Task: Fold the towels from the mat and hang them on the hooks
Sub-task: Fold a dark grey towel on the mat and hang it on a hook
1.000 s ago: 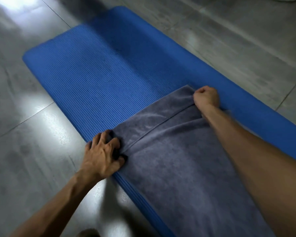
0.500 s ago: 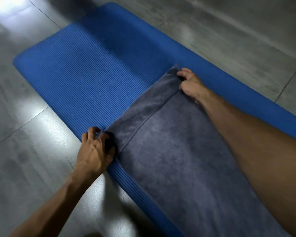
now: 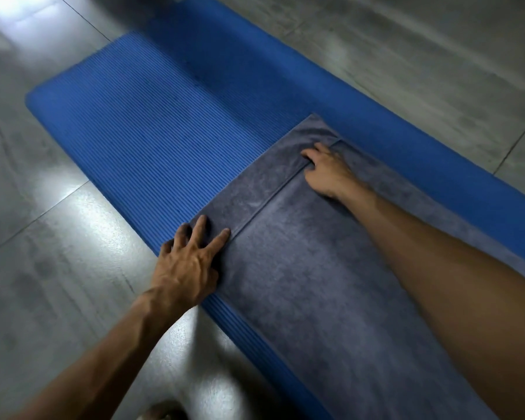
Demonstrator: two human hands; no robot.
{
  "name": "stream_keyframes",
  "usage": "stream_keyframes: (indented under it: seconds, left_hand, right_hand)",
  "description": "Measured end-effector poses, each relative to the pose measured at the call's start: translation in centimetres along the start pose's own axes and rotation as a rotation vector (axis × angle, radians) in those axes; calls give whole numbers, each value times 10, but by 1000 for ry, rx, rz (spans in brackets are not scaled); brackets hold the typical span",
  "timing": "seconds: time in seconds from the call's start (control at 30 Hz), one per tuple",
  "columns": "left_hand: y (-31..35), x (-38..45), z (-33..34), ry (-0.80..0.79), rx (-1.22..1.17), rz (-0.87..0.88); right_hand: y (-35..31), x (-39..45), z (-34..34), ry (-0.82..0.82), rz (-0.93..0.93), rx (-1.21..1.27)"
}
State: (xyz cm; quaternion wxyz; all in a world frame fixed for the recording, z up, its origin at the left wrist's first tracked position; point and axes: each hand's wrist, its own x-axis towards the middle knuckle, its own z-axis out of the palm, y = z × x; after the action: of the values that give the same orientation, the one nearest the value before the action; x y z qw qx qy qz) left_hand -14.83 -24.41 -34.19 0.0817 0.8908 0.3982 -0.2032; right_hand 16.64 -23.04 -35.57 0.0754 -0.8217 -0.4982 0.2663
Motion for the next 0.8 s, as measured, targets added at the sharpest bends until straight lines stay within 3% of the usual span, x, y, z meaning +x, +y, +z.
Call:
stream_keyframes:
  seconds: [0.1, 0.17, 0.23, 0.3, 0.37, 0.47, 0.53, 0.67, 0.73, 0.8]
  left_hand:
    - [-13, 7, 6, -8, -250, -24]
    - [-19, 13, 1, 108, -491, -68]
    - [-19, 22, -5, 150, -494, -171]
    - [-19, 29, -13, 94, -455, -353]
    - [-13, 32, -24, 80, -486, -423]
    - [16, 15, -43, 284, -230, -203]
    - [49, -7, -53, 430, -82, -22]
    - [117, -49, -52, 498, 18, 229]
    - [154, -70, -41, 500, 4, 348]
    - [186, -90, -28, 493, -40, 455]
  right_hand:
    - [2, -8, 0, -22, 16, 41]
    - [2, -22, 6, 113, 9, 40]
    - [-1, -45, 16, 245, -35, 18]
    - [-6, -71, 27, 290, -142, 44]
    - [-5, -95, 35, 337, -228, 88]
    - [-2, -119, 36, 384, -185, 262]
    - [-6, -131, 27, 375, -84, 526]
    - [-11, -141, -5, 197, 238, 1133]
    - [3, -145, -11, 136, 375, 1144]
    - [27, -154, -10, 192, 484, 1107]
